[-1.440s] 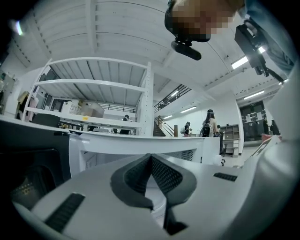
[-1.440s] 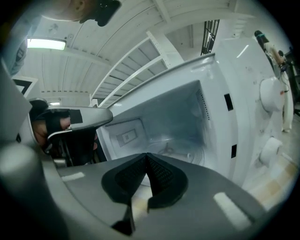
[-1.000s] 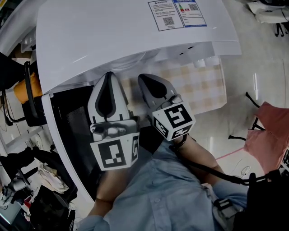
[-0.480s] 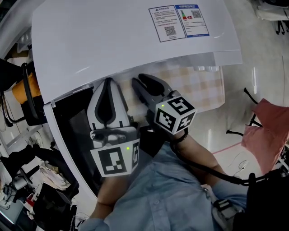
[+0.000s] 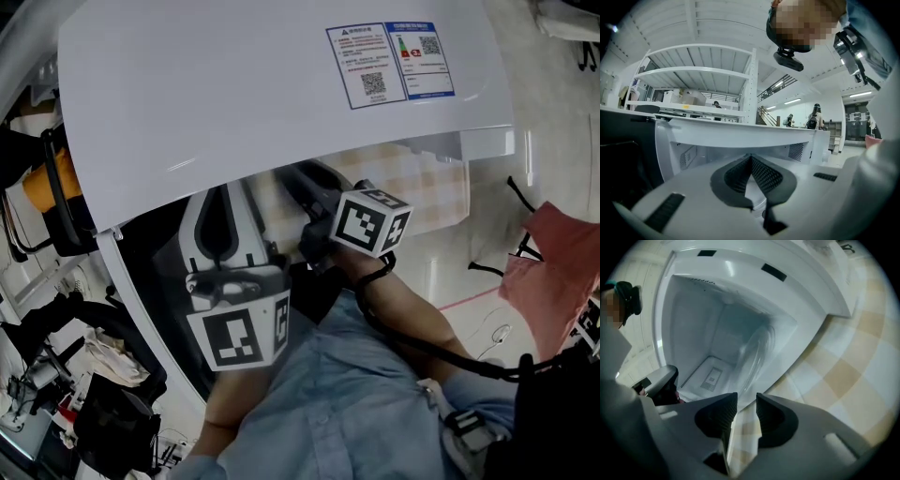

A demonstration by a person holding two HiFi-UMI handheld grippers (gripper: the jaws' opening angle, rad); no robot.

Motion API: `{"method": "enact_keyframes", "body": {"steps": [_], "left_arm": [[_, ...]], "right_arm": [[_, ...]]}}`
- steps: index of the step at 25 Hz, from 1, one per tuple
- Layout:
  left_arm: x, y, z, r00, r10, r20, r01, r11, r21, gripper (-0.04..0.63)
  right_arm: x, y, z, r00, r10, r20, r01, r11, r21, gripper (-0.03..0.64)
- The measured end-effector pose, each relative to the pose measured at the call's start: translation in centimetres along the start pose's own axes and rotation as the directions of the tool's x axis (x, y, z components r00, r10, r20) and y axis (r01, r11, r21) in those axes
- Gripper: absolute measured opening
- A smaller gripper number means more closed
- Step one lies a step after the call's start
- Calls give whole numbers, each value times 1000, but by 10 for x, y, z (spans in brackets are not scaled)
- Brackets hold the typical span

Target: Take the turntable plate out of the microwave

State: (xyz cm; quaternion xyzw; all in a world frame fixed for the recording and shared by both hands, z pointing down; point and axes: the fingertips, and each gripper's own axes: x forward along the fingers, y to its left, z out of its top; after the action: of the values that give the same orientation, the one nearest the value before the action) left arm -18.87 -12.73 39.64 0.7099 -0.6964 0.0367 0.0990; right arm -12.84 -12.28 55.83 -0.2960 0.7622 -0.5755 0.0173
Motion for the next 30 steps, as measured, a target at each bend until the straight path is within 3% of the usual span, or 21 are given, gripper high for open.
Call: {"method": "enact_keyframes", "body": {"steps": [7,9,30], "left_arm": [[6,3,0,1000,9,-8,-9,1000,-2,8],[7,1,1,1000,4,-11,-4,1000,-3,8],[-9,-24,-5,998,-42,-57,41,999,-12,8]], "right_arm": [[10,2,11,1000,30,-6,-30,999,30,126],[9,5,12,999,32,-14,-32,999,15,70],[-31,-2,-19,1000,27,-1,-27,998,61,69]]}}
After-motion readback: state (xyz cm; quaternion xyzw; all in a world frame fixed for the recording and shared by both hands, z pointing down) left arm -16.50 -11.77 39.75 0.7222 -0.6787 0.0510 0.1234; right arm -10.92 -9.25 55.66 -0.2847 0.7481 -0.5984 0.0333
